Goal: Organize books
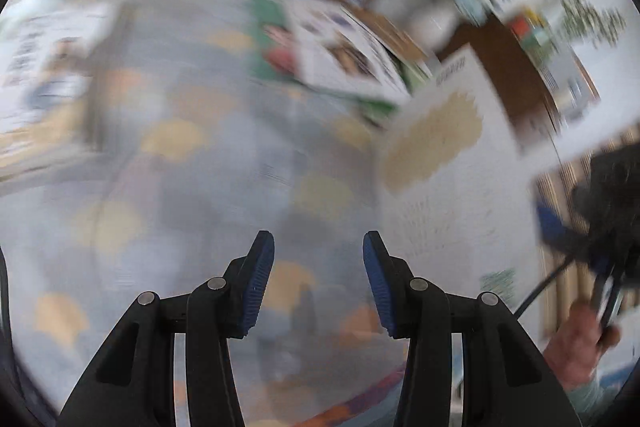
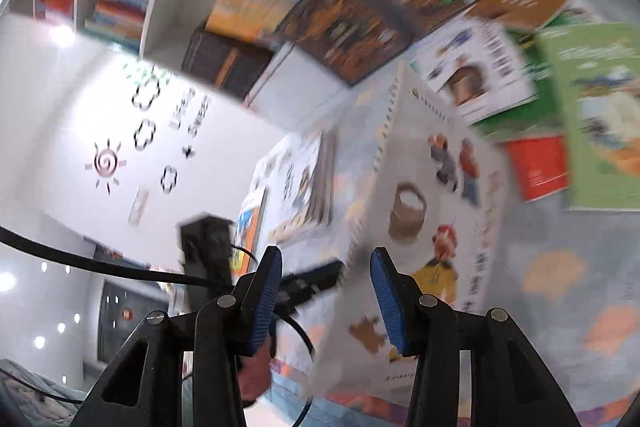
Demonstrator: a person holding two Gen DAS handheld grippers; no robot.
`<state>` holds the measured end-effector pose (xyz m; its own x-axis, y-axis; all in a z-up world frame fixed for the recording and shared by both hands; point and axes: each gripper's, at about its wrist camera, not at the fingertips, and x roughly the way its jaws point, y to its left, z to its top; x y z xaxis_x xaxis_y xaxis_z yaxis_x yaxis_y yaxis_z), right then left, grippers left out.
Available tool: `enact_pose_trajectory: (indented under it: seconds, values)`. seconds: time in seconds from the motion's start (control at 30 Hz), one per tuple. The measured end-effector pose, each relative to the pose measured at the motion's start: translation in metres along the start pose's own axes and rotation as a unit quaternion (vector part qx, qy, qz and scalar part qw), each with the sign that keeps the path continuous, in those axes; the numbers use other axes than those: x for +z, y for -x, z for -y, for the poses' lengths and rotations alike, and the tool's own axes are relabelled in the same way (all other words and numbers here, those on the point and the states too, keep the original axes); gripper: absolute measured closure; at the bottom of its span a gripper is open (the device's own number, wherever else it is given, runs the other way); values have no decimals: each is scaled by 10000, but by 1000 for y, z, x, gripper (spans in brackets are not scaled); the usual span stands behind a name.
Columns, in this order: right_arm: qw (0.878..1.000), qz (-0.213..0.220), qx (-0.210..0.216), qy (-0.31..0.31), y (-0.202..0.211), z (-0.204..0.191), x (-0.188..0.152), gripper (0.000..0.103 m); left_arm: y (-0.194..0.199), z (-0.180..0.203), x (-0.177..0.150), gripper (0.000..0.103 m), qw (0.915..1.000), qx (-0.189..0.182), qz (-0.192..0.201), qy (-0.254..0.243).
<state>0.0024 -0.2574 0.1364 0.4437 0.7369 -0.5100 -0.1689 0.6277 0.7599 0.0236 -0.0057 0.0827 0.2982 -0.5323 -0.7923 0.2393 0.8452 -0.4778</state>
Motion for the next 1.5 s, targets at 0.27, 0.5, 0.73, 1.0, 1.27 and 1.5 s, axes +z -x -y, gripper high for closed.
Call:
enact_pose_trajectory:
  seconds: [0.27,0.5,0.73,1.0,1.27,1.5]
  values:
    - [9862,-685,-1504,120,-70,15,-23,45,0,-48,-3,60,9989,267,-141,346]
    - [9502,-839,-2979,362,-96,48,-36,61,-54,-31,-24,60,9945,775,-702,10]
    - [9422,-959,-3151,607,-109,50,-51,68,-53,-19,-30,60,9935,872,-626,-372]
    - [9538,-845,-2873,219,-103,58,-46,67,-16,-49,-24,60,9926,-903,-94,806]
    - [9649,-706,-2523,-184,-82,74,-47,67,-50,-41,-40,75,9872,-1087,-533,1041]
    - [9710,-896,-2128,-619,-67,82,-45,62,-56,-23,-34,90,9806,-1563,-607,1016]
